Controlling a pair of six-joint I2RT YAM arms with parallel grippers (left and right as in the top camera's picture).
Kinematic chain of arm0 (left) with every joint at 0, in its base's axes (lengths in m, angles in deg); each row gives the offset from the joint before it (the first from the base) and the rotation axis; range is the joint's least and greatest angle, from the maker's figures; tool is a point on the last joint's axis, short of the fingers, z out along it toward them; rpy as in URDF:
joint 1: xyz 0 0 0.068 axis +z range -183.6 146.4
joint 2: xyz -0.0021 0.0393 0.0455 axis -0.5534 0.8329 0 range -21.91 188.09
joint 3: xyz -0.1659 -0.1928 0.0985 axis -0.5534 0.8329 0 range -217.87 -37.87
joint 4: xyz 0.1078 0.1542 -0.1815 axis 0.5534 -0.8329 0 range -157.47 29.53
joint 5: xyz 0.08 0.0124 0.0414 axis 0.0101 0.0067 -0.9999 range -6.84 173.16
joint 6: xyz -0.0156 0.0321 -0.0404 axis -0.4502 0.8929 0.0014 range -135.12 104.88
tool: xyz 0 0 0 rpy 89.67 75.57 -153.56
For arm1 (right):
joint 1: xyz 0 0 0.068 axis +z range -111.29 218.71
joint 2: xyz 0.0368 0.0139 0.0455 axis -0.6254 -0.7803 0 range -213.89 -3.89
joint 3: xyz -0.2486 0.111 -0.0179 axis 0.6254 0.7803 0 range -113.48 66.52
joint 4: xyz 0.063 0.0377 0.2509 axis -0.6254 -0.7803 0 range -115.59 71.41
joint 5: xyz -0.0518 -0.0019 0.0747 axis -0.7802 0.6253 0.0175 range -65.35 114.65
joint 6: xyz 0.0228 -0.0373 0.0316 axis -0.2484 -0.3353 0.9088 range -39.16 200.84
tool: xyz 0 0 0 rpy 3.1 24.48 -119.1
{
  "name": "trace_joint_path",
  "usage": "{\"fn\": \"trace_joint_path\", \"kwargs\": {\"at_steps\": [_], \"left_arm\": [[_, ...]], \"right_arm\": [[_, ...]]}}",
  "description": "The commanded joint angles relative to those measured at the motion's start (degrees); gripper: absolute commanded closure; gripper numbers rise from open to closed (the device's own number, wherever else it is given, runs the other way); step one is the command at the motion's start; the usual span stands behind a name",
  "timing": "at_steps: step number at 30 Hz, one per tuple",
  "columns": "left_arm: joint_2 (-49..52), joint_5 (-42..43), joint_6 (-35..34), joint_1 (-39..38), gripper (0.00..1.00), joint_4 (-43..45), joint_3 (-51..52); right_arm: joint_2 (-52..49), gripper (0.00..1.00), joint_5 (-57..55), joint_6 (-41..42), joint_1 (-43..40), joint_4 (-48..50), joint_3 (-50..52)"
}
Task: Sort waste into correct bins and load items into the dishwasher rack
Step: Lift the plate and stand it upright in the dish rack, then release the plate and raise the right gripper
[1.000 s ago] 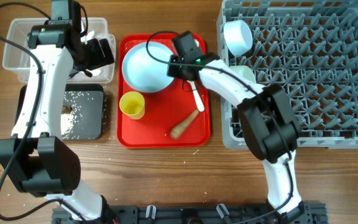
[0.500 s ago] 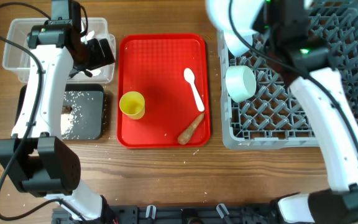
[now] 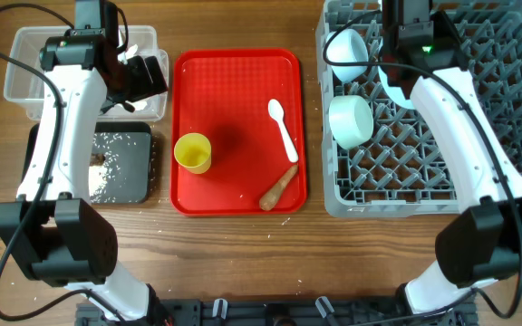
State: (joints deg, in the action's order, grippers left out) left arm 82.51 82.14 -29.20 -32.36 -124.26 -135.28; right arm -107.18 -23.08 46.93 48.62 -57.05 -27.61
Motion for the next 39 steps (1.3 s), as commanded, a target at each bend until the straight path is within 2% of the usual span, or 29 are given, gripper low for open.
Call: {"fn": "trace_joint_path", "kwargs": {"at_steps": [1,30,36,39], "left_arm": [[-1.25,-0.13,0.13,0.17,0.0,0.13,-0.85],[-1.25,-0.13,0.13,0.17,0.0,0.15,-0.85],[-1.25,-0.13,0.11,0.17,0.0,0.13,-0.85],[-1.25,-0.13,0.13,0.17,0.0,0.15,-0.85]], "right_arm": [[-4.24,0.96,2.36,-3.52,-0.15,0.48,0.24],[-5.55,0.96,2.73,0.15,-4.98,1.6,0.24],[-1.57,0.96,12.24,3.45,-5.01,1.44,0.24],[0.52,0.96,13.09,4.13,-5.01,1.27,0.24]]}}
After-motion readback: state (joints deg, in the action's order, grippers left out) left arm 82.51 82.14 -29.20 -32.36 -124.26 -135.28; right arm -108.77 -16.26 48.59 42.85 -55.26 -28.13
